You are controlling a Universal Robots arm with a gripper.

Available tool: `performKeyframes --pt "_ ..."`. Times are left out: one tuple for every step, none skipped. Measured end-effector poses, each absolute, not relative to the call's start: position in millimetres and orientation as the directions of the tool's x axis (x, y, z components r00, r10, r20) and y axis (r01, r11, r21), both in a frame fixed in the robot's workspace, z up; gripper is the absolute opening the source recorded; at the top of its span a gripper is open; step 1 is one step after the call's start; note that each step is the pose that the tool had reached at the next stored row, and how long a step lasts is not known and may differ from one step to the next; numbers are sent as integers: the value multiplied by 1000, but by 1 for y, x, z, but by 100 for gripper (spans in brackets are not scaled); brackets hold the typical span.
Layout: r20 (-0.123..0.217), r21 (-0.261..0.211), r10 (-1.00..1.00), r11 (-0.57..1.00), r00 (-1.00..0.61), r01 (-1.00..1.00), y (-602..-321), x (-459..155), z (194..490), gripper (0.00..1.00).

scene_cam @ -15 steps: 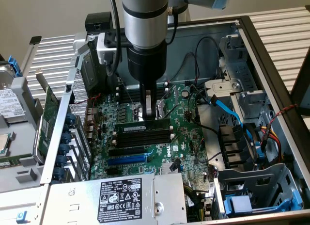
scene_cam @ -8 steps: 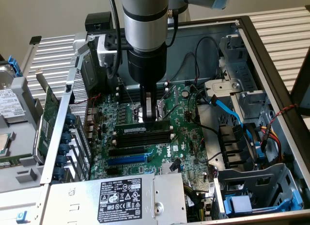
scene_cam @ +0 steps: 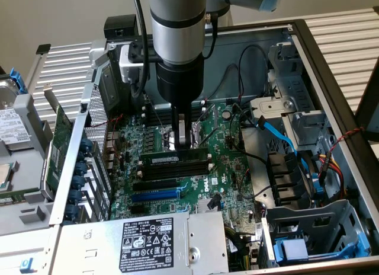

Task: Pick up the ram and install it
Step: 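Insert the ram into the slot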

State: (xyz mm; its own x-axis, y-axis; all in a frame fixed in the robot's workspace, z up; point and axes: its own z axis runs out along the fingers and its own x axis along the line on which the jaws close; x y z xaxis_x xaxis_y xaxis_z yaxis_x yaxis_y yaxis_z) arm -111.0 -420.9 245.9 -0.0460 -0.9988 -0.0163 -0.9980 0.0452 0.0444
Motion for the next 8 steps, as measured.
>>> performKeyframes --pt "-15 44 -999 45 -46 -998 -421 -111 246 12" --pt "-13 44 -999 45 -46 -998 -421 -111 245 12" --pt "-13 44 -999 45 -46 -998 -421 -111 245 12" --pt "-13 45 -999 45 -46 -998 -421 -111 245 12" --pt "-13 44 -999 45 -46 -998 -421 -111 245 12" --pt "-14 44 -999 45 -46 -998 -421 -111 245 12" --pt "-14 44 -999 45 -46 -998 -421 -111 244 12" --pt "-14 44 -999 45 -46 -998 -421 -111 244 12"
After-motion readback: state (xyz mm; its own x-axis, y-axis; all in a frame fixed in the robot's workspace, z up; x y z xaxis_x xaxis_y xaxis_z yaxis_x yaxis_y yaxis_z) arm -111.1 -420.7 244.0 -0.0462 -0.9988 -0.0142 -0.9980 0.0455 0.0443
